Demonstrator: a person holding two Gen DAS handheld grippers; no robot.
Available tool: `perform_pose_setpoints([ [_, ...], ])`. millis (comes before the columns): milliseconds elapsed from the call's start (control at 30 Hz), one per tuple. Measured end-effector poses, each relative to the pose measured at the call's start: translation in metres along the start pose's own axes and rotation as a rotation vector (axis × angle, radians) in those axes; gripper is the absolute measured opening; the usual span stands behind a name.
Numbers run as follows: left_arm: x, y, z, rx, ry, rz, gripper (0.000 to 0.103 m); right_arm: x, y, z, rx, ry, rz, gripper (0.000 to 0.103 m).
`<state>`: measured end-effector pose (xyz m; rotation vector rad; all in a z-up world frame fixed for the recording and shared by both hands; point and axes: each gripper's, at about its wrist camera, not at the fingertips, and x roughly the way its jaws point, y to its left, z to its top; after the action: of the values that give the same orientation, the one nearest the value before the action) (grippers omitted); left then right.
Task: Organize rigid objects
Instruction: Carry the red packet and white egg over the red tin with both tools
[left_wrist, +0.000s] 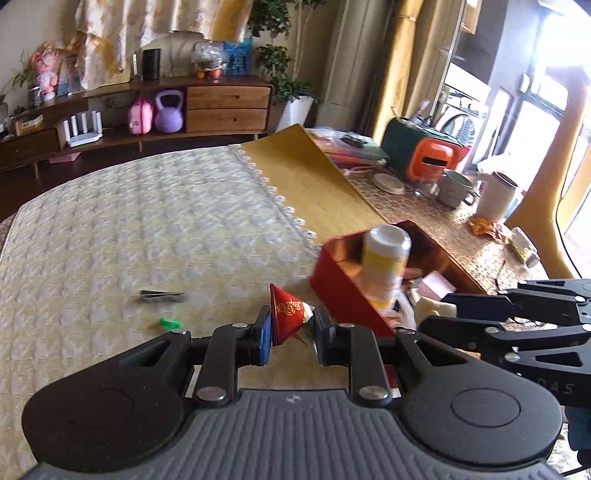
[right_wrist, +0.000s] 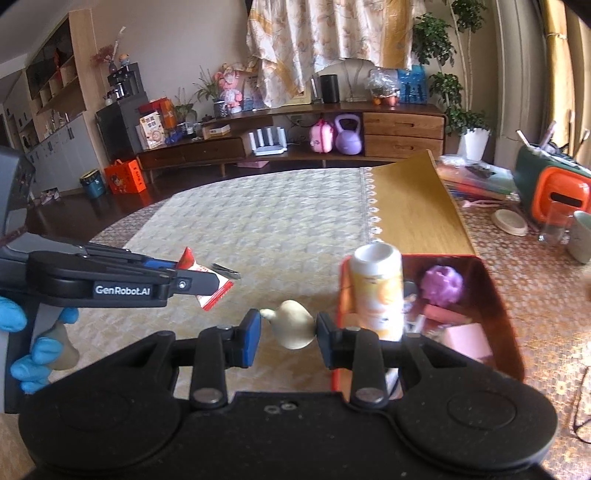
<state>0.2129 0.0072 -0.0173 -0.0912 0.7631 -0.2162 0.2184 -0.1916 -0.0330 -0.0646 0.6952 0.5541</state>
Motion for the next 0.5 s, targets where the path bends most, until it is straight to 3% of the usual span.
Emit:
perform_pose_setpoints([
  [500, 0.034, -0.078, -0.004, 0.081, 0.058, -0.079, 0.023, -0.014, -0.051, -0.012, 0.05, -0.008, -0.045, 0.032],
])
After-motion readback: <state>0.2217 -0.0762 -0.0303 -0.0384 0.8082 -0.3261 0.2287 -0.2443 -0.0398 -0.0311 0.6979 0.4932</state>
